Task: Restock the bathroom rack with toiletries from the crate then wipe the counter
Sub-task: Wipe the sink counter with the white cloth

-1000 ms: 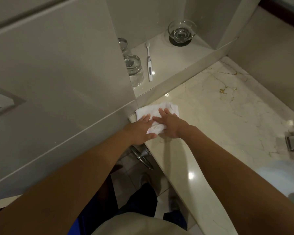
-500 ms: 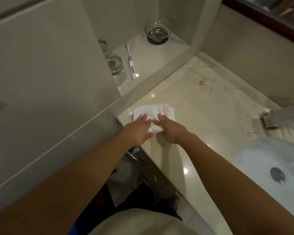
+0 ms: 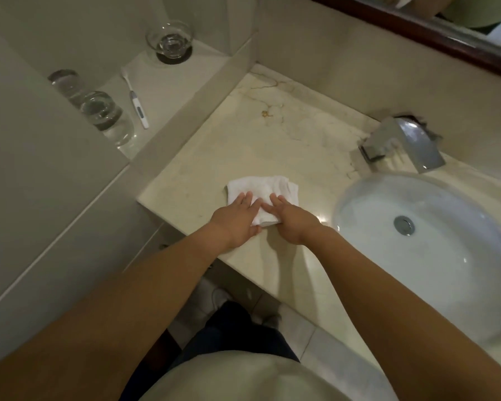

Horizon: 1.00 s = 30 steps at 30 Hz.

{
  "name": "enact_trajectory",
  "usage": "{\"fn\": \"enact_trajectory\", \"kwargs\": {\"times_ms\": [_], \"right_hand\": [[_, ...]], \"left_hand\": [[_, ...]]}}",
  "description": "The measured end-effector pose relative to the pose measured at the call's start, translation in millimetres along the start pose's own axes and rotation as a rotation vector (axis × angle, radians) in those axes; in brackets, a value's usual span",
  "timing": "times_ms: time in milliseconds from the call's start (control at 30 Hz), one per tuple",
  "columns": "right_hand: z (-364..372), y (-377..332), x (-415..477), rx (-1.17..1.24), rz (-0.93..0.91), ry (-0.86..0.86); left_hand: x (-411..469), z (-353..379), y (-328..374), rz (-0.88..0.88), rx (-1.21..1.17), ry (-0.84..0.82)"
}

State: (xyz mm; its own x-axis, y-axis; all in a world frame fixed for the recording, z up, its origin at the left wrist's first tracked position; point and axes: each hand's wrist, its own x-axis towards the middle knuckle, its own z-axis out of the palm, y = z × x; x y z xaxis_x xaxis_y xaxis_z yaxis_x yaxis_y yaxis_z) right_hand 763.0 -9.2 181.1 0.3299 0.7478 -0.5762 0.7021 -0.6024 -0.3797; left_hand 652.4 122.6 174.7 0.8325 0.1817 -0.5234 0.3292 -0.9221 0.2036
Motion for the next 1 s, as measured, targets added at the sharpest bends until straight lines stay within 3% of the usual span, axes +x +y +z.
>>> {"fn": "enact_trajectory", "kwargs": {"times_ms": [433,567,700,767,1000], "right_hand": [[38.6,40.6,-80.9,0.020,0.125,-0.051],[37.4,32.0,-91.9,0.203,0.179,-0.025],[40.9,30.6,-91.9,0.056,0.155,0.221],[51.2,36.8,-89.5,0.028,0.146,0.222],[81.3,40.3,-79.8,-0.052,0.168,0.209]], "left_hand": [[-17.3,17.5,64.8,0.186,0.190,-0.140],[-20.8,13.6,63.1,0.203,0.172,-0.189],[-18.3,9.6,66.1,0.185,0.124,-0.012],[-16.2,12.1,65.5,0.171,0.142,0.084],[-6.3,38.5,70.2,0.135,0.217,-0.007]]}}
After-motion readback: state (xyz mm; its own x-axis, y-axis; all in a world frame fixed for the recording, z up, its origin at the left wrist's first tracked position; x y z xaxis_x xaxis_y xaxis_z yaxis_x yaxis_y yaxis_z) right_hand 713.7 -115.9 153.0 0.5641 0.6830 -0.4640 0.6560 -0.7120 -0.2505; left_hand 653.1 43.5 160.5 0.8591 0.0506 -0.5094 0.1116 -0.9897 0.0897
